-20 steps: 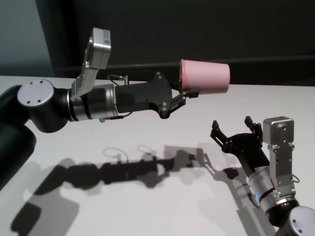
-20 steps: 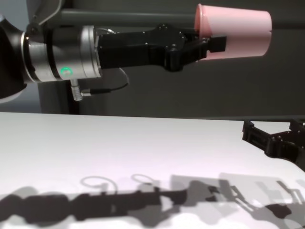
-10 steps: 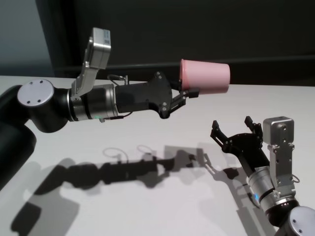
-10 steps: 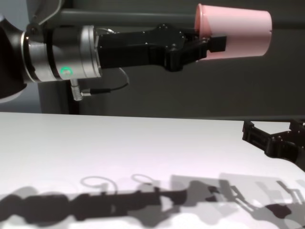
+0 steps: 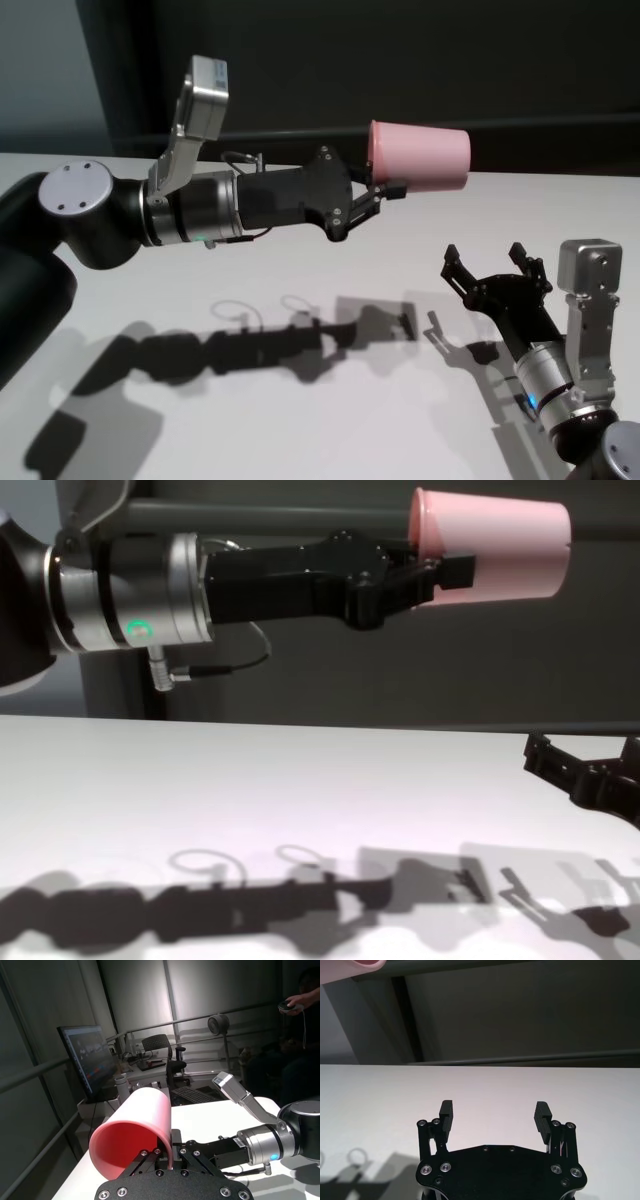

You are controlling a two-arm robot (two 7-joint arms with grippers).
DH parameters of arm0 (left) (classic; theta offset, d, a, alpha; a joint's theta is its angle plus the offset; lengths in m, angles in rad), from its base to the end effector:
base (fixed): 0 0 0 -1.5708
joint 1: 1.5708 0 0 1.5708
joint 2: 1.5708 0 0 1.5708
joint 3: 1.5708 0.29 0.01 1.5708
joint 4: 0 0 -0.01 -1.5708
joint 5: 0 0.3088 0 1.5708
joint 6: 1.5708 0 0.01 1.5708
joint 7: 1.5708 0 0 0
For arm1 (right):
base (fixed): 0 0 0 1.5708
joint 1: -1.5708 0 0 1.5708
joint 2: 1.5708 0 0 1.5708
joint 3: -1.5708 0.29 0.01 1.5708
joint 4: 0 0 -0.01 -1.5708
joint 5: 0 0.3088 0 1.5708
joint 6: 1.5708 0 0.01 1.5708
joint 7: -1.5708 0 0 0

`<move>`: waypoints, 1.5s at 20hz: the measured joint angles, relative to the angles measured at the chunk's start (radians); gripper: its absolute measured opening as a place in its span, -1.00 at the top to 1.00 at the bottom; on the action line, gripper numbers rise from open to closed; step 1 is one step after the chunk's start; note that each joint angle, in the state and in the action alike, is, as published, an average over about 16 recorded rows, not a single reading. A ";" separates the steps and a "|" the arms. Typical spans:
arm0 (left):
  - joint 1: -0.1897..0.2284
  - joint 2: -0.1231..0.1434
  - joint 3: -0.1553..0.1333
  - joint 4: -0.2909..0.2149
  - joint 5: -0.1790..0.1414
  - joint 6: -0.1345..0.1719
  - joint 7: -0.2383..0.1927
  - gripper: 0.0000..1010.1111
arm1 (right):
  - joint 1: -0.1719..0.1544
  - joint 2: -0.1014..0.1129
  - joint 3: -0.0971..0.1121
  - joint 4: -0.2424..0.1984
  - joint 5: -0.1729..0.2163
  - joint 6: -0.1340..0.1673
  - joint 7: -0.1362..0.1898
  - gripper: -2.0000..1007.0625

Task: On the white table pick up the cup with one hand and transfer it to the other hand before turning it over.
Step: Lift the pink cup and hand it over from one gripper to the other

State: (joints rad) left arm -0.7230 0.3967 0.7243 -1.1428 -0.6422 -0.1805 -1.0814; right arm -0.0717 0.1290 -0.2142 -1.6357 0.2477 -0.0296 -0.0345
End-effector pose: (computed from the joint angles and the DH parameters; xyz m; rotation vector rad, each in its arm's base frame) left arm 0.4794 -0.0142 -0.2068 -0.0083 -0.1842 0.0754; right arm 0.3000 0.0333 -0.3080 0.0882 0.1200 -1.3867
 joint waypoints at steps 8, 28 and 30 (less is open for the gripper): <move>0.000 0.000 0.000 0.000 0.000 0.000 0.000 0.90 | -0.021 -0.039 0.076 -0.002 0.094 0.020 0.038 -0.99; 0.000 0.000 0.000 0.000 0.000 0.000 0.000 0.90 | -0.032 -0.125 0.223 -0.023 0.463 0.083 0.148 -0.99; 0.000 0.000 0.000 0.000 0.000 0.000 0.000 0.90 | -0.029 -0.133 0.235 -0.024 0.512 0.096 0.158 -0.99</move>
State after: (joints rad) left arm -0.7230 0.3967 0.7243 -1.1429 -0.6426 -0.1803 -1.0813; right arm -0.1007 -0.0037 0.0207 -1.6597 0.7592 0.0667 0.1238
